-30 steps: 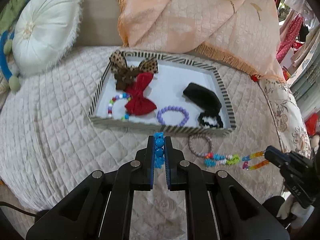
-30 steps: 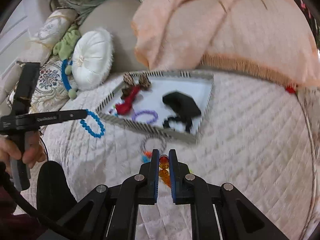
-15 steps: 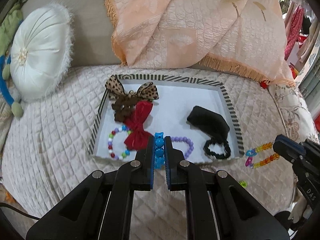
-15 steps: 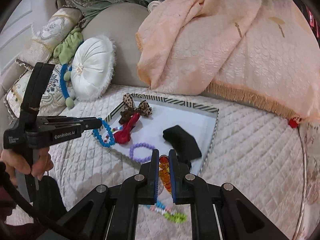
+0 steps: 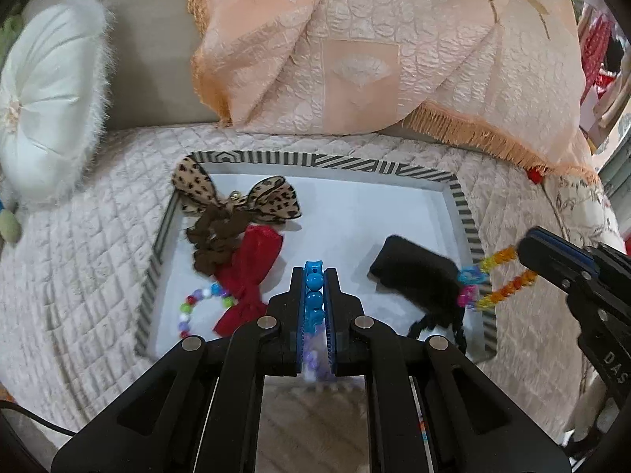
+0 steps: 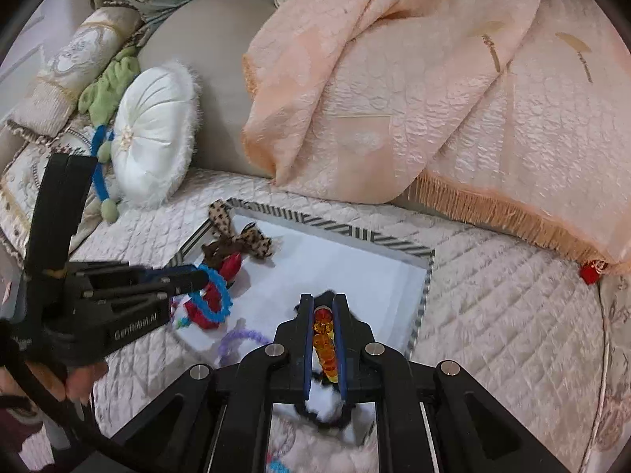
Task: Organize jewelry
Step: 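Carry the blue bracelet over the tray with left tool while right tool carries amber bracelet, then open left tool to drop blue bracelet in tray while right tool drops amber bracelet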
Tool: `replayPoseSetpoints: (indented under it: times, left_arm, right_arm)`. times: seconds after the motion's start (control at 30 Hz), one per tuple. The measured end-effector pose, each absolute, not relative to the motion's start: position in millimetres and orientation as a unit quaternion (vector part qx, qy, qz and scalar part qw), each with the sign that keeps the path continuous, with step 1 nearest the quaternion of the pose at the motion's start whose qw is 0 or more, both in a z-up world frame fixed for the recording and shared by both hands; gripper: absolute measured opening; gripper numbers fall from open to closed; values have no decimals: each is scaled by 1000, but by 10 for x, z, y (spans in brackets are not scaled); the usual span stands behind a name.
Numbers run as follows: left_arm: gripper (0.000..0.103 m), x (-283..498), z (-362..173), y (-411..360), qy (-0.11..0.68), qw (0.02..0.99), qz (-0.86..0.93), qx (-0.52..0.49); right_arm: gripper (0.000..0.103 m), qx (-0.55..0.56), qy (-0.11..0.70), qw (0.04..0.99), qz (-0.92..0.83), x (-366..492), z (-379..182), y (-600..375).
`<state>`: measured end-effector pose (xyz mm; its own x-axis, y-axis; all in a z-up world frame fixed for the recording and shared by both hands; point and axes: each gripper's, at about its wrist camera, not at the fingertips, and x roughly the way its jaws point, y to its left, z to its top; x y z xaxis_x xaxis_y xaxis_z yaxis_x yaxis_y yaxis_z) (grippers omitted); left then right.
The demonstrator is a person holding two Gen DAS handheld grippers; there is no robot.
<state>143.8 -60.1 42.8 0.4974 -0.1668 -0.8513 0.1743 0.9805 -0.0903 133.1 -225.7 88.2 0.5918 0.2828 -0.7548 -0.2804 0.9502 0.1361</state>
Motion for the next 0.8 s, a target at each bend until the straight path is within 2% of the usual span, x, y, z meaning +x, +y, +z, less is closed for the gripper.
replayPoseSetpoints:
  times: [0.53, 0.8]
  left_arm:
    - [7, 1876, -121, -467, 529, 846, -67, -9]
    - [8, 1845, -210, -452, 530, 845, -69, -3]
  right_arm:
    - [9, 56, 434, 889, 134, 2278, 404, -2176]
    - [9, 59, 494, 863, 92, 2388, -119, -2419]
